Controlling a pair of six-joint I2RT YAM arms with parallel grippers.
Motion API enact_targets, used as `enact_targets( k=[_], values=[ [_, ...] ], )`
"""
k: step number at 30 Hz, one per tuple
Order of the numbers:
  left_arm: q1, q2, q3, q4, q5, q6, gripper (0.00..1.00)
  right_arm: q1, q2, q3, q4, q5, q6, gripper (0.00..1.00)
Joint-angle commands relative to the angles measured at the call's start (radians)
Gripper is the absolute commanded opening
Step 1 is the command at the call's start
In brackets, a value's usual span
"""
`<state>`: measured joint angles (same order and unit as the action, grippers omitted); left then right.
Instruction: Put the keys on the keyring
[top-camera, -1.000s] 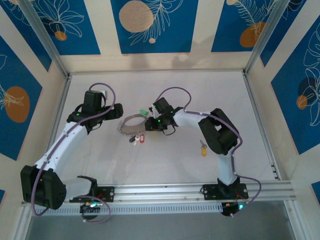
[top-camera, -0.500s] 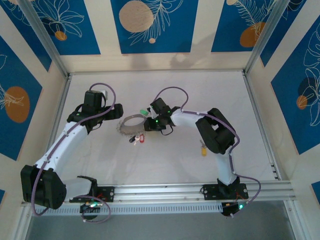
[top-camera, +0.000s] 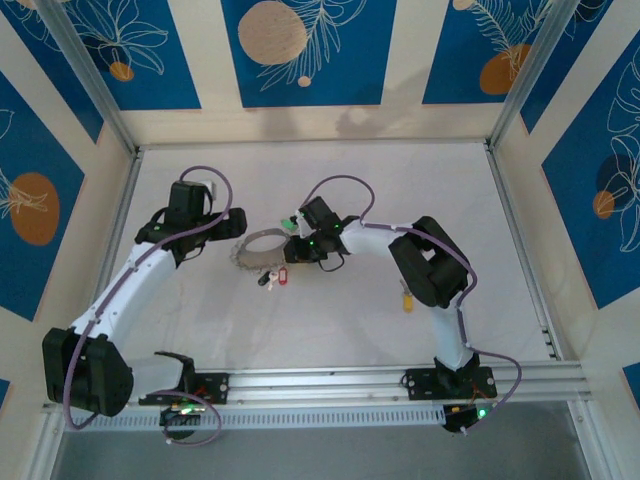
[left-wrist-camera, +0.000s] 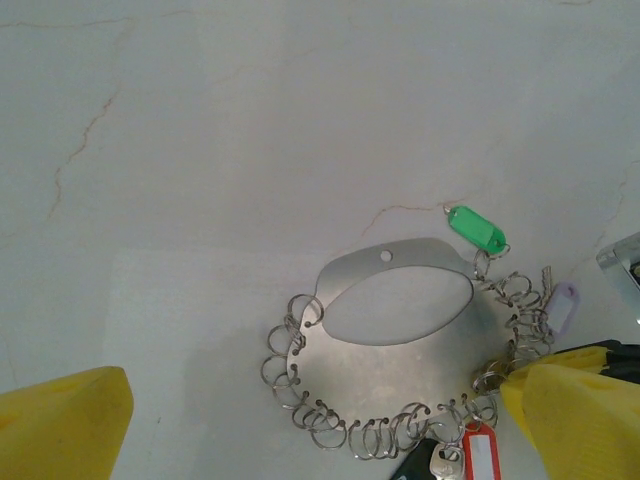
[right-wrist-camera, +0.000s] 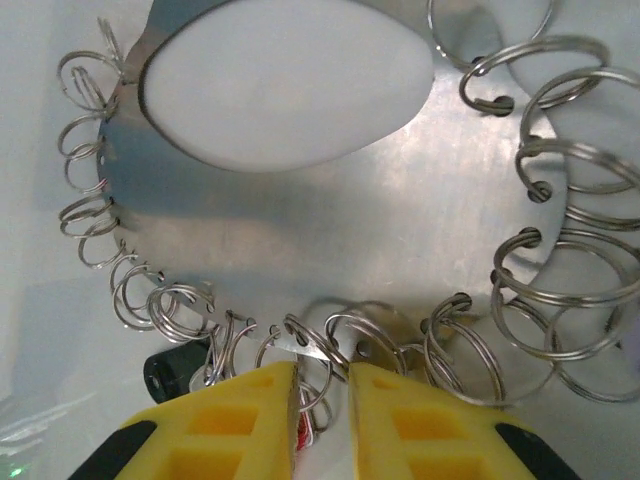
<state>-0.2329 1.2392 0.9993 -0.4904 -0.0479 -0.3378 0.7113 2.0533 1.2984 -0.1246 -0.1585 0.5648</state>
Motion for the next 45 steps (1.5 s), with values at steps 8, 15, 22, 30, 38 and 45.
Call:
enact_targets(
  k=[8, 15, 22, 30, 38, 45],
  values=[
    [0.006, 0.322, 0.137, -0.006, 0.401, -0.129, 1.00, -0.062, -0.052, -0.091, 0.137, -0.132, 0.000, 0.22],
    [0.004, 0.488, 0.174, 0.052, 0.454, -0.172, 0.97, -0.085, -0.055, -0.112, 0.140, -0.138, -0.016, 0.20],
    [-0.033, 0.523, 0.124, 0.082, 0.437, -0.157, 0.81, -0.143, -0.147, -0.201, 0.179, -0.151, -0.029, 0.18],
    [-0.106, 0.570, 0.073, 0.109, 0.421, -0.160, 0.72, -0.176, -0.258, -0.336, 0.225, -0.206, -0.101, 0.20],
    [-0.203, 0.605, 0.081, 0.158, 0.461, -0.248, 0.68, -0.206, -0.355, -0.466, 0.298, -0.216, -0.108, 0.22],
    [-0.290, 0.590, 0.055, 0.278, 0.543, -0.381, 0.68, -0.220, -0.411, -0.540, 0.279, -0.214, -0.133, 0.24]
  ],
)
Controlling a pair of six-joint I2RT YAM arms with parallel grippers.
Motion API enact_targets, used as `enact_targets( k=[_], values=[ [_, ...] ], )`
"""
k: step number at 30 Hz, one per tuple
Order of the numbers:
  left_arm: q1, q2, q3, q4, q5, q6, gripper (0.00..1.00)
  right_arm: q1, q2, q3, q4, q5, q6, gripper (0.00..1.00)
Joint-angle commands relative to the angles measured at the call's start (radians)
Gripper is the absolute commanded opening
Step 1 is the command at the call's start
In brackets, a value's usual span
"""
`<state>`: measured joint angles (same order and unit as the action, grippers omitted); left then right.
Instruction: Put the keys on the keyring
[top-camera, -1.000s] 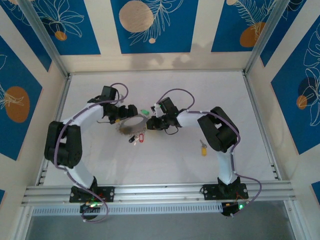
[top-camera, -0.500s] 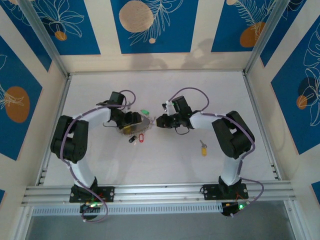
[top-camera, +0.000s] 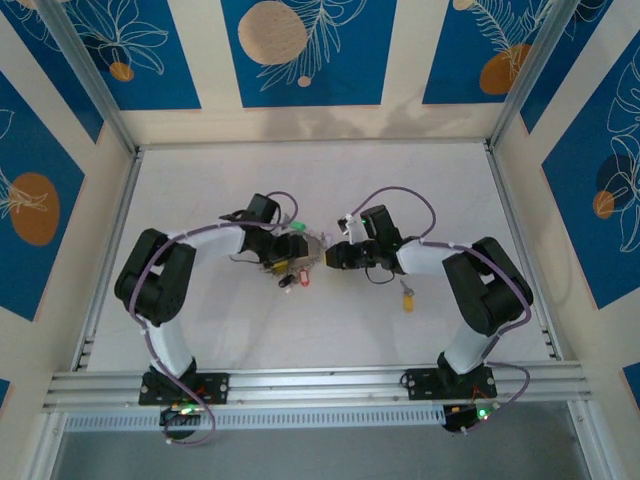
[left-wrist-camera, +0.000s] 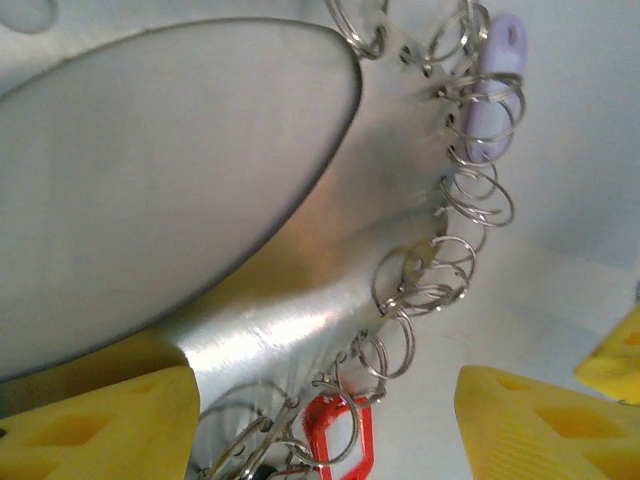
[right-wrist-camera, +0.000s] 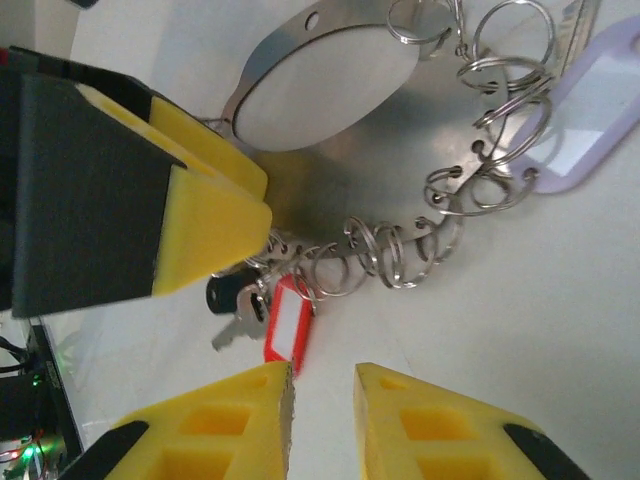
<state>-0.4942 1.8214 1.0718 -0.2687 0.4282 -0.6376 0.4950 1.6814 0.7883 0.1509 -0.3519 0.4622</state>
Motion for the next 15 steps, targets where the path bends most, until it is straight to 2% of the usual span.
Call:
enact_targets(
  k=[1, 4, 9, 10, 13, 15],
  values=[
    [-0.040, 0.004, -0.019, 0.072, 0.079, -0.096, 0.69, -0.004, -0.043, -0.038, -0.003, -0.015, -0.033, 0.24],
    [-0.061, -0.018, -0.022, 0.084, 0.085, -0.110, 0.70, 0.003, -0.049, -0.008, -0.104, 0.026, -0.067, 0.18],
    [-0.046, -0.078, 0.006, 0.047, 0.106, -0.086, 0.71, -0.001, -0.047, 0.023, -0.152, 0.039, -0.080, 0.18],
    [-0.037, -0.102, 0.012, 0.031, 0.107, -0.080, 0.71, 0.004, -0.040, 0.033, -0.164, 0.045, -0.107, 0.21],
    [0.013, -0.183, 0.009, -0.013, 0.116, -0.064, 0.72, 0.062, -0.058, 0.075, -0.220, 0.165, -0.266, 0.26],
    [0.062, -0.230, 0.012, -0.081, 0.115, -0.031, 0.72, 0.125, -0.095, 0.066, -0.182, 0.262, -0.459, 0.32]
  ],
)
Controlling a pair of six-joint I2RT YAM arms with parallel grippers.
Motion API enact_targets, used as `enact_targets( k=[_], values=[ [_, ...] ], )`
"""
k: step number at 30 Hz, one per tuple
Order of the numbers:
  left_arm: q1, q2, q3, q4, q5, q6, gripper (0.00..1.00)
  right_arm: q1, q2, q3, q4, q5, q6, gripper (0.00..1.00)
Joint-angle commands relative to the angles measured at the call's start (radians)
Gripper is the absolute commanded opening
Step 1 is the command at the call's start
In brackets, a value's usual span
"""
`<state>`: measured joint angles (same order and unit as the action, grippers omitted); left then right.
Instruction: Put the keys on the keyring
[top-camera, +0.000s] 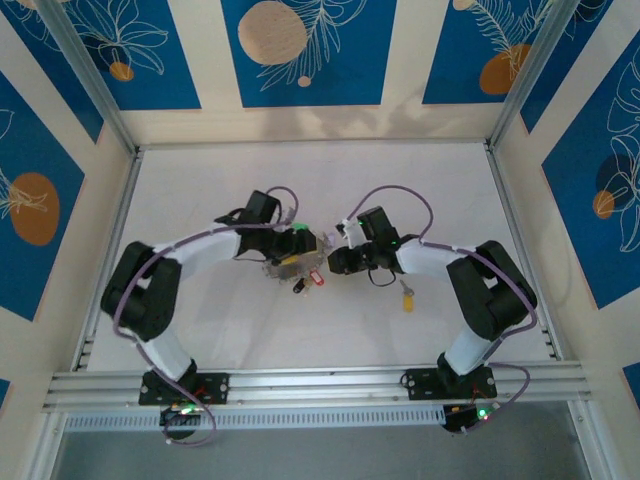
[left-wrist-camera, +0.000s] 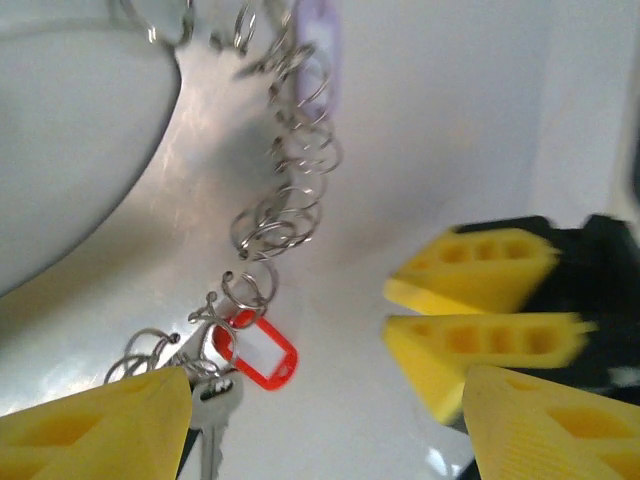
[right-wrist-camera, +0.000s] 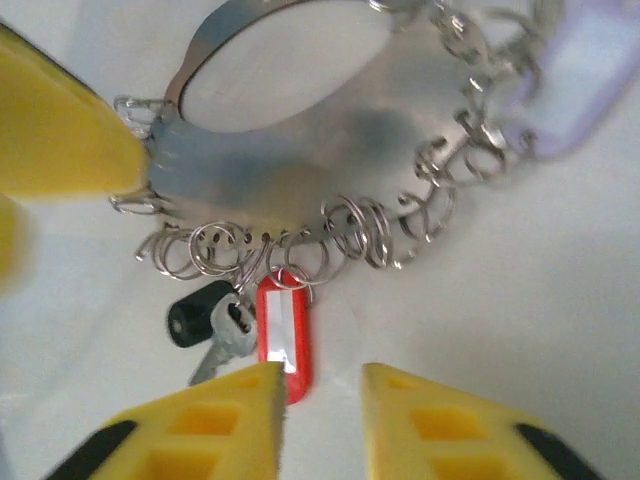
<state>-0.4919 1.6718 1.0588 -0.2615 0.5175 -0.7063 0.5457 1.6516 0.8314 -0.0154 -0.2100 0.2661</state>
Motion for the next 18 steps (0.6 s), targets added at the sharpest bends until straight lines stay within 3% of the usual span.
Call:
enact_targets(
  k=[1, 5, 8, 10, 13, 15, 18],
  values=[
    [0.083, -0.104, 0.026, -0.134, 0.009, 0.062, 0.73, 0.107, -0.087, -0.007, 0.047, 0.154, -0.391, 0.33],
    [0.173, -0.163, -0.003, -0.247, -0.044, 0.131, 0.74, 0.135, -0.116, -0.122, 0.288, 0.068, -0.746, 0.35],
    [0.243, -0.186, -0.040, -0.263, -0.037, 0.138, 0.74, 0.140, -0.076, -0.038, 0.178, 0.081, -0.717, 0.37],
    [0.276, -0.200, -0.052, -0.284, -0.062, 0.156, 0.77, 0.127, -0.050, 0.001, 0.126, 0.026, -0.598, 0.42],
    [0.314, -0.179, -0.032, -0.337, -0.091, 0.184, 0.82, 0.049, 0.001, 0.120, -0.047, -0.266, -0.212, 0.49],
    [0.324, -0.156, -0.014, -0.354, -0.087, 0.211, 0.84, 0.030, 0.046, 0.156, -0.105, -0.382, -0.070, 0.49],
    [0.325, -0.146, -0.008, -0.349, -0.114, 0.243, 0.86, 0.056, 0.045, 0.126, -0.097, -0.377, 0.018, 0.52]
  ],
)
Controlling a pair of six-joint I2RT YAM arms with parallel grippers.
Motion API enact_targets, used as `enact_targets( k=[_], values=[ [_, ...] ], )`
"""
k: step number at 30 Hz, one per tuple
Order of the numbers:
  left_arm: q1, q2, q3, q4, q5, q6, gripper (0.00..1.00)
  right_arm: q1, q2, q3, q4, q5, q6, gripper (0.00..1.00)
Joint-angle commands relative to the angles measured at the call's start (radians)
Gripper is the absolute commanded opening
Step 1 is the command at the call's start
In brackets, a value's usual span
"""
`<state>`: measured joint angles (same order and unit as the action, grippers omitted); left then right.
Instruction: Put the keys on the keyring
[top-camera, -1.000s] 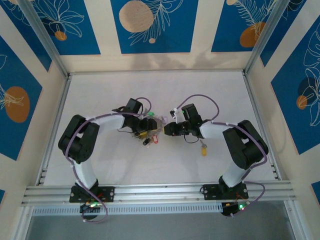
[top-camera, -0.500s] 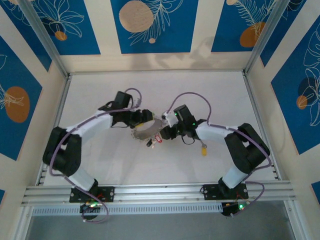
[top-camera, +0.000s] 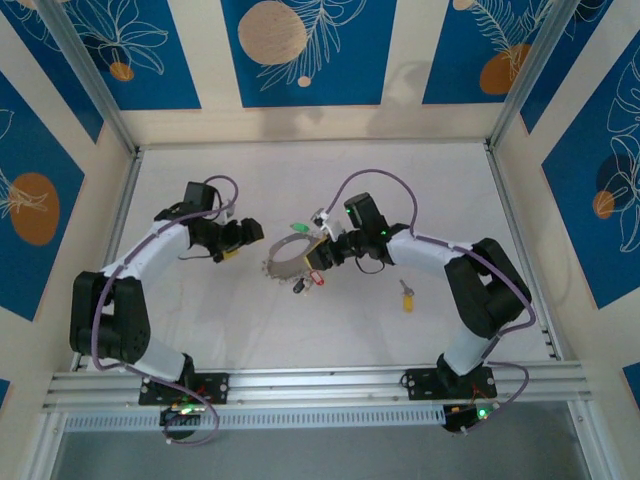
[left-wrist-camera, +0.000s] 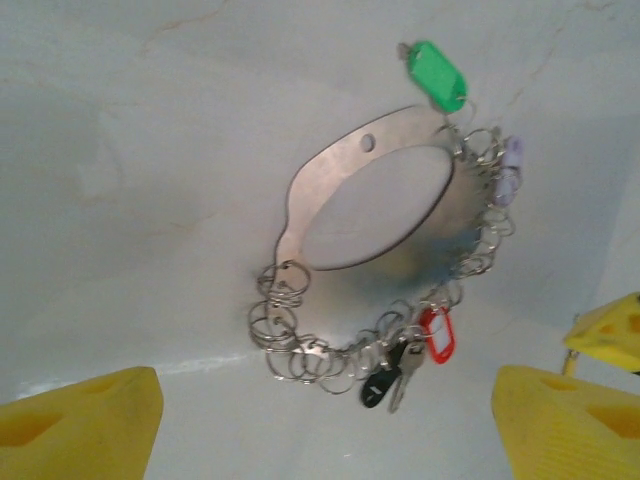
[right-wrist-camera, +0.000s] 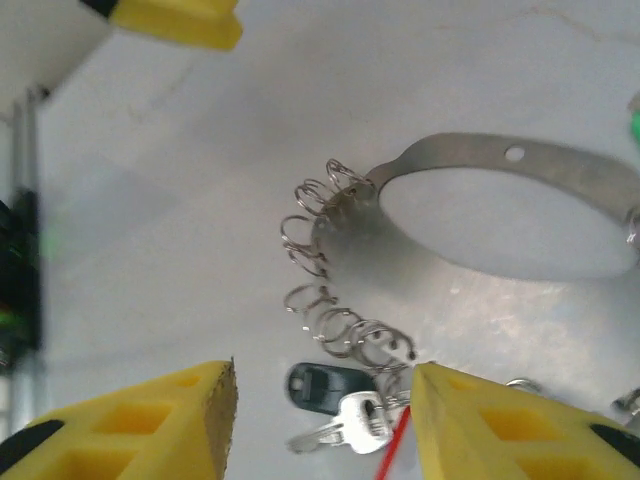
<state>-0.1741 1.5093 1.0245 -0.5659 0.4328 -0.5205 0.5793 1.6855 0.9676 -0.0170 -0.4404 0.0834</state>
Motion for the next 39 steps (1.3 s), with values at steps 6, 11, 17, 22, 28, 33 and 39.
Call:
enact_targets(
  k=[6, 11, 17, 22, 28, 33, 39],
  values=[
    [0.008, 0.033, 0.040, -0.046, -0.086, 0.116, 0.88, 0.025, 0.087, -0.007, -0.107, -0.144, 0.272, 0.55],
    [0.009, 0.020, 0.039, -0.055, -0.124, 0.151, 0.88, 0.030, 0.137, 0.016, -0.118, -0.087, 0.270, 0.55],
    [0.009, -0.017, 0.025, -0.066, -0.177, 0.182, 0.89, 0.011, 0.192, 0.034, -0.173, -0.053, 0.216, 0.55],
    [0.009, -0.036, 0.010, -0.057, -0.193, 0.183, 0.89, 0.055, 0.173, 0.031, -0.266, -0.028, 0.192, 0.55],
    [0.008, -0.036, 0.016, -0.055, -0.182, 0.183, 0.89, 0.083, 0.192, 0.006, -0.284, -0.019, 0.215, 0.54],
    [0.008, -0.038, 0.015, -0.058, -0.177, 0.185, 0.89, 0.112, 0.124, 0.000, -0.271, -0.033, 0.234, 0.54],
    [0.009, -0.060, 0.010, -0.047, -0.190, 0.184, 0.89, 0.100, 0.071, 0.052, -0.284, 0.135, 0.248, 0.54]
  ],
)
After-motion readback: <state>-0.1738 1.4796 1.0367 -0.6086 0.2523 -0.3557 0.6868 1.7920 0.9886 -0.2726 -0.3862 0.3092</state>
